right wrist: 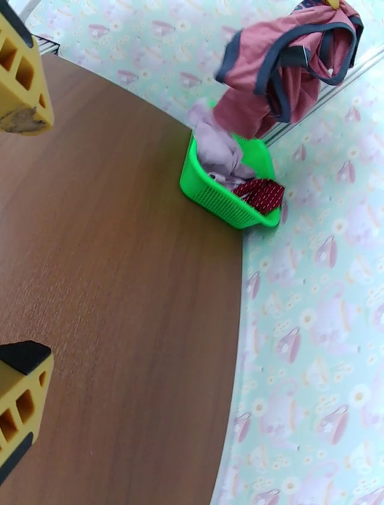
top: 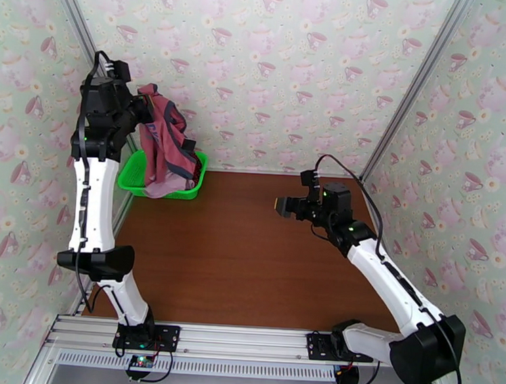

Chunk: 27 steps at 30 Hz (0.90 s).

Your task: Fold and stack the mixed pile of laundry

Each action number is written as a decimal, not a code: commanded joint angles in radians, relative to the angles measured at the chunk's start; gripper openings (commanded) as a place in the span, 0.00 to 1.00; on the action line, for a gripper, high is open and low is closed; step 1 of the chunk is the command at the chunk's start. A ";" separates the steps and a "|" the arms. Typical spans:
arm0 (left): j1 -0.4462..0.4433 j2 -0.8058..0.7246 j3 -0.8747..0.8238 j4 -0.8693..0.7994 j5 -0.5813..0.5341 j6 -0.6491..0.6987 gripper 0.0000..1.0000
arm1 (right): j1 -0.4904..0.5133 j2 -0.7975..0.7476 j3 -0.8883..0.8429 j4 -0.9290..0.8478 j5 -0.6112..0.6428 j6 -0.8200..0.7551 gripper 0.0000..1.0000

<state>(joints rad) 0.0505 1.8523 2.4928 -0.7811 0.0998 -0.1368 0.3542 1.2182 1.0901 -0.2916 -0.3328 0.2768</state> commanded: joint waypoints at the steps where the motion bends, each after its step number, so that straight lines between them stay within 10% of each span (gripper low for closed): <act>1: 0.013 0.065 0.012 -0.049 -0.050 0.026 0.00 | 0.004 -0.038 -0.033 0.008 -0.027 -0.014 0.91; 8: -0.060 0.026 0.058 -0.068 -0.035 0.009 0.00 | 0.004 -0.074 -0.069 -0.009 -0.050 -0.064 0.91; 18: -0.301 -0.164 -0.003 -0.135 -0.119 -0.014 0.00 | 0.011 -0.043 -0.120 0.156 -0.423 0.014 0.97; 27: -0.522 -0.291 -0.273 -0.119 -0.243 -0.039 0.00 | 0.011 -0.129 -0.105 0.009 -0.290 -0.009 1.00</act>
<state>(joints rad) -0.4381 1.5677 2.3508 -0.9237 -0.0692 -0.1570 0.3607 1.1347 0.9653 -0.2016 -0.6777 0.2832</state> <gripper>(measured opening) 0.053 0.999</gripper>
